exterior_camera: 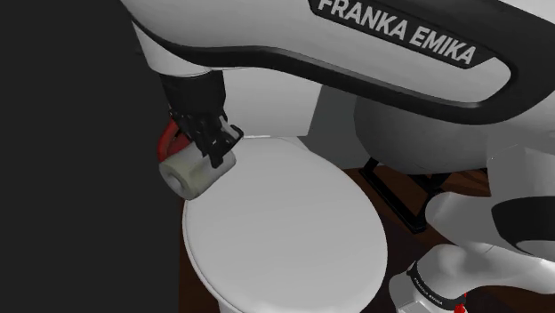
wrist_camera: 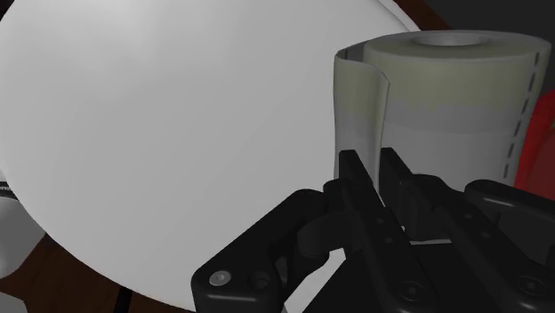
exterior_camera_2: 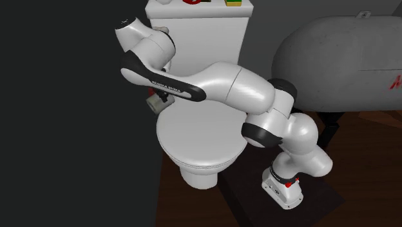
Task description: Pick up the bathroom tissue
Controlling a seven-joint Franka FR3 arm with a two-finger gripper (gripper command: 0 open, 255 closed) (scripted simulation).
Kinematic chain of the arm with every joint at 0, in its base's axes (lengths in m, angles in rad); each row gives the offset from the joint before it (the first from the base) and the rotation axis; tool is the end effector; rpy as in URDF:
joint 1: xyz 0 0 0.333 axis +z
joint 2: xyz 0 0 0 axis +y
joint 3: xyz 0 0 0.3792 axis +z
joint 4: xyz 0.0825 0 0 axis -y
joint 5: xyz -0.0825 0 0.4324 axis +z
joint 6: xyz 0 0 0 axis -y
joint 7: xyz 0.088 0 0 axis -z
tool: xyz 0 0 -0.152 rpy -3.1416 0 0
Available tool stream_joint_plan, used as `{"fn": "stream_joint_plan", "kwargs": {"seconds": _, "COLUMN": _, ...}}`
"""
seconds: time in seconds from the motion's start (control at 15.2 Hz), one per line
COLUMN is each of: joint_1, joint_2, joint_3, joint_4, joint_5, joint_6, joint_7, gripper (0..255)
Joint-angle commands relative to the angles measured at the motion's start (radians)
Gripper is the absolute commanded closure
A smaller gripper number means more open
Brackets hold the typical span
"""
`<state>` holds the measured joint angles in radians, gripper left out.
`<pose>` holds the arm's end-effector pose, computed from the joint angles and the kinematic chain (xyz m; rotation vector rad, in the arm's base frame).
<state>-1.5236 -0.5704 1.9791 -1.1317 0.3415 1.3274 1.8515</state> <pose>0.4585 0.5277 0.6200 2.4130 -1.7821 0.2180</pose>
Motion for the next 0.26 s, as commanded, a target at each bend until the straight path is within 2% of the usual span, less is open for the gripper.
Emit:
{"fn": "stream_joint_plan", "kwargs": {"seconds": 0.0, "joint_1": -0.036, "joint_2": -0.013, "joint_3": 0.011, "joint_4": 0.060, "joint_5": 0.011, "joint_6": -0.040, "joint_7": -0.003, "gripper": 255}}
{"fn": "stream_joint_plan", "kwargs": {"seconds": 0.07, "joint_1": -0.053, "joint_2": -0.018, "joint_3": 0.016, "joint_4": 0.090, "joint_5": 0.017, "joint_6": -0.060, "joint_7": -0.003, "gripper": 255}}
{"fn": "stream_joint_plan", "kwargs": {"seconds": 0.2, "joint_1": -0.056, "joint_2": -0.019, "joint_3": 0.017, "joint_4": 0.094, "joint_5": 0.018, "joint_6": -0.063, "joint_7": -0.003, "gripper": 255}}
